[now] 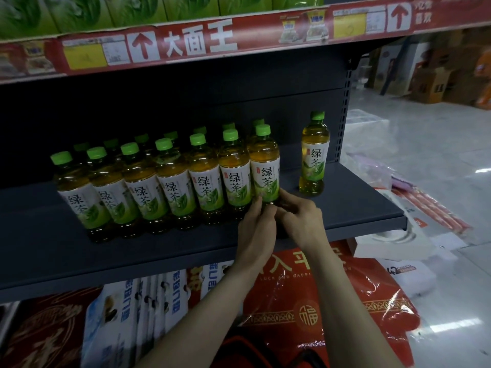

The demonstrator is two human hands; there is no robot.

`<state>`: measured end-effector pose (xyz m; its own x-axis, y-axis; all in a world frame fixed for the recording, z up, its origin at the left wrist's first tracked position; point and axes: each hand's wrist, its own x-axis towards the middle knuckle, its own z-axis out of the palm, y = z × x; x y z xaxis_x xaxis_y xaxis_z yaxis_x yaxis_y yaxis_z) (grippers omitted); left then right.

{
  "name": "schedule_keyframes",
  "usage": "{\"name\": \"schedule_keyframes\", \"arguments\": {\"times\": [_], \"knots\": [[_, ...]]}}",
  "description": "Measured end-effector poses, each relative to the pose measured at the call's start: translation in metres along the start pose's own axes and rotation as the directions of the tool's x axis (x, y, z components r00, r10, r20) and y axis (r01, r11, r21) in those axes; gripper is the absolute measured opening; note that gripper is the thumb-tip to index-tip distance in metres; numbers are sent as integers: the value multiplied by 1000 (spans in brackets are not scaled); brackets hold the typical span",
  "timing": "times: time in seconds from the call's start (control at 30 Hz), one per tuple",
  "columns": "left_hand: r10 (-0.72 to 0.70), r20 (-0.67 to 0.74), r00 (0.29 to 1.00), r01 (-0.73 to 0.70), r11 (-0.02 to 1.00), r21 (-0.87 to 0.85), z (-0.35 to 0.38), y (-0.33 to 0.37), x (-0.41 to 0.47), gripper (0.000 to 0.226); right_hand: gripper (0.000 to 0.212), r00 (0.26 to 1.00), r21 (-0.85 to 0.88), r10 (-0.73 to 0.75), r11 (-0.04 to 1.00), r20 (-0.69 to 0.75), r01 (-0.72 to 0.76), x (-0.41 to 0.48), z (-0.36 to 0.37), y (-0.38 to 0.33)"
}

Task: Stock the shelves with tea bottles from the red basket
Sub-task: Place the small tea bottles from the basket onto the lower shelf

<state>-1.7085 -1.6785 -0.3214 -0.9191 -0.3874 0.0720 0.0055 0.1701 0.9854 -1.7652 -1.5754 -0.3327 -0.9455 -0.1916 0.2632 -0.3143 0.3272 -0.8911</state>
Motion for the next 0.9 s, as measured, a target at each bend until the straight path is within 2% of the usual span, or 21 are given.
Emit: {"name": "schedule_keyframes", "arguments": {"times": [0.13,0.23,0.4,0.5,0.57,0.7,0.83,0.9], "knots": [[21,11,1000,-21,1000,-5,0,4,-1,48,51,1000,-19,6,1000,2,-6,1,1,1],[18,5,1000,-18,1000,-2,0,4,1,55,52,1000,-27,-1,1000,12,2,1,2,-2],[69,-34,997,-71,996,-60,5,2,-10,48,48,1000,13,2,1000,4,-2,0,-2,-3],[110,-57,992,-114,992,-62,13,0,-14,42,35,993,49,50,998,-111,-45,5,-4,1],[109,-3,994,-109,993,-37,22,2,-9,40,34,974,78,112,992,-196,-98,10,-9,4],[65,153,986,-66,998,4,44,14,14,54,41,952,101,152,987,-266,-129,19,-24,8],[-33,204,978,43,998,-45,66,26,41,87,52,947,131,148,985,-286,-115,34,-39,16],[-58,210,976,76,994,-77,75,26,55,84,55,956,132,144,985,-256,-112,40,-42,18]]}}
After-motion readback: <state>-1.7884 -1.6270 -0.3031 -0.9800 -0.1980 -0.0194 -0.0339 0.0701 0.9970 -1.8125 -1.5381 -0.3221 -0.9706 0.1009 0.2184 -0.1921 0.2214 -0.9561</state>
